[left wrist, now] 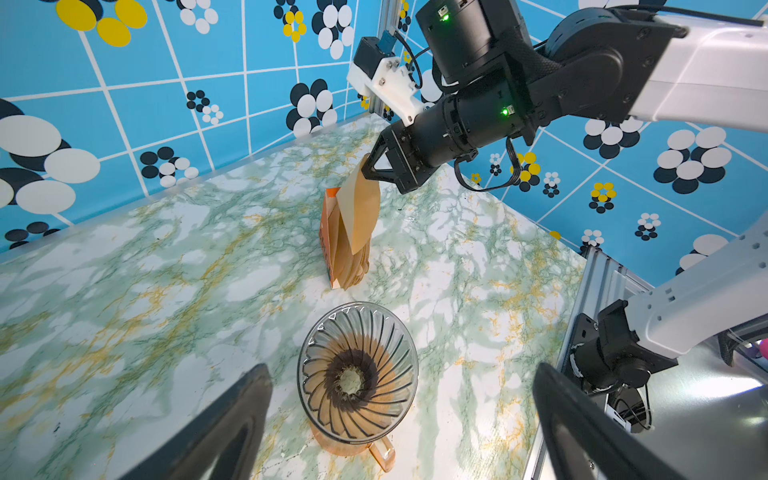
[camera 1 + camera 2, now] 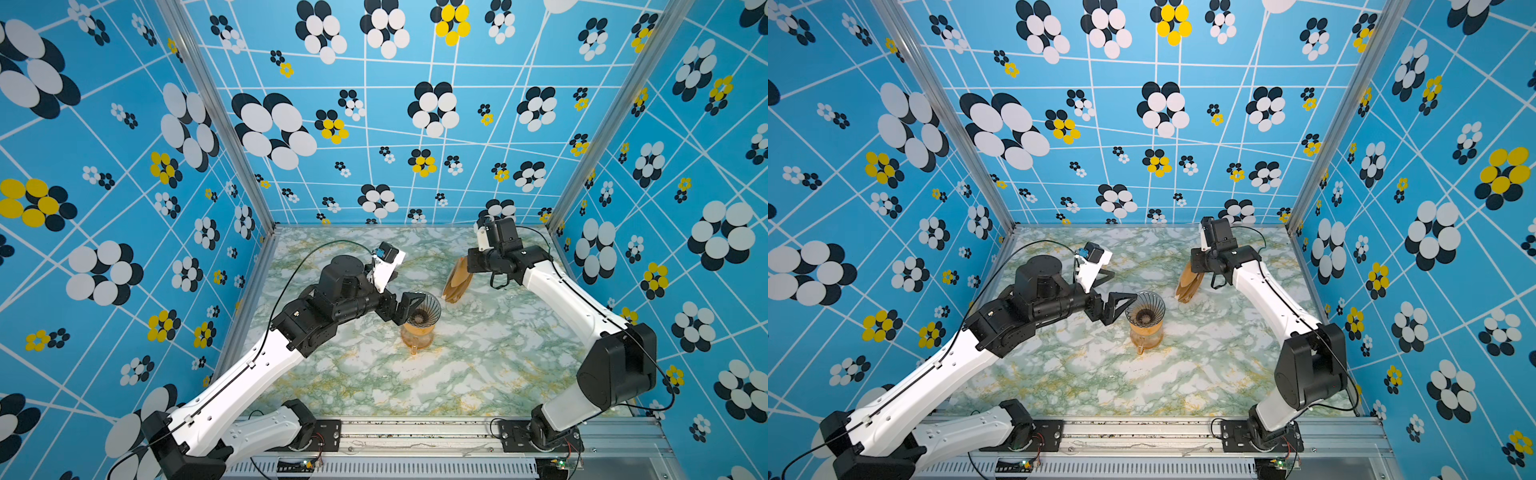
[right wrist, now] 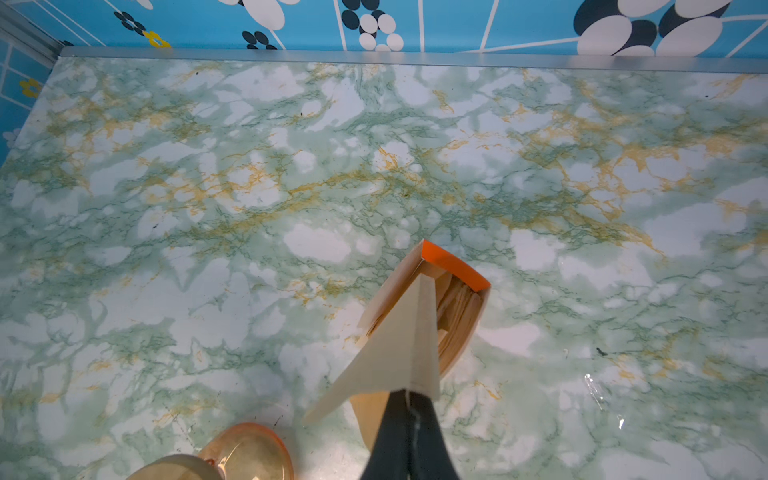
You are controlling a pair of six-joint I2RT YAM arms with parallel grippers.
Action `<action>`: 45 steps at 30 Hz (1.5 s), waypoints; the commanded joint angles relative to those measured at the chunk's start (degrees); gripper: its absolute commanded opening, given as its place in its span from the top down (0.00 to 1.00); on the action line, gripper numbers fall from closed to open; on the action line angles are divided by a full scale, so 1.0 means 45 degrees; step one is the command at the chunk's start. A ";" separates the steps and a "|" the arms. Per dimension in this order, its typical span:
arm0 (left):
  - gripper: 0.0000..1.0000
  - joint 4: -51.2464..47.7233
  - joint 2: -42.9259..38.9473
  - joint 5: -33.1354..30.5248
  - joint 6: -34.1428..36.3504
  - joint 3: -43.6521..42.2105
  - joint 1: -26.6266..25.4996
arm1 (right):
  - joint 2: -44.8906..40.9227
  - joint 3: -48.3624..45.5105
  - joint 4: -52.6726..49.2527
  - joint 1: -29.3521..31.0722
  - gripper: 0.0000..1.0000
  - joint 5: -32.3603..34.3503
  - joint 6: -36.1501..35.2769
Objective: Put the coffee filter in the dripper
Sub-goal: 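Pinch the front brown paper filter with the right gripper and pull it out, then carry the filter with the right gripper over the glass dripper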
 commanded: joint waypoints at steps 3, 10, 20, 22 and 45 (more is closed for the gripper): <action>0.01 -0.0256 -0.0245 -0.0297 0.0313 0.0183 -0.0071 | -0.1373 -0.0200 -0.1248 0.0374 0.98 -0.0343 -0.0268; 0.01 -0.0400 -0.0412 -0.0312 0.0461 0.0276 -0.0017 | -0.2765 0.0011 -0.2405 0.0709 0.98 -0.1255 -0.0249; 0.01 -0.2134 -0.0275 0.0434 0.1412 0.1415 0.0062 | -0.4029 0.0729 -0.4583 0.1166 0.98 -0.2982 -0.0354; 0.01 -0.2583 -0.0255 0.0699 0.1497 0.1524 0.0071 | -0.4157 0.0942 -0.5067 0.1475 0.98 -0.3060 -0.0457; 0.01 -0.2118 -0.1013 0.1343 0.1395 0.0169 0.0126 | -0.1797 0.3041 -0.6492 0.3742 0.97 -0.4651 -0.0889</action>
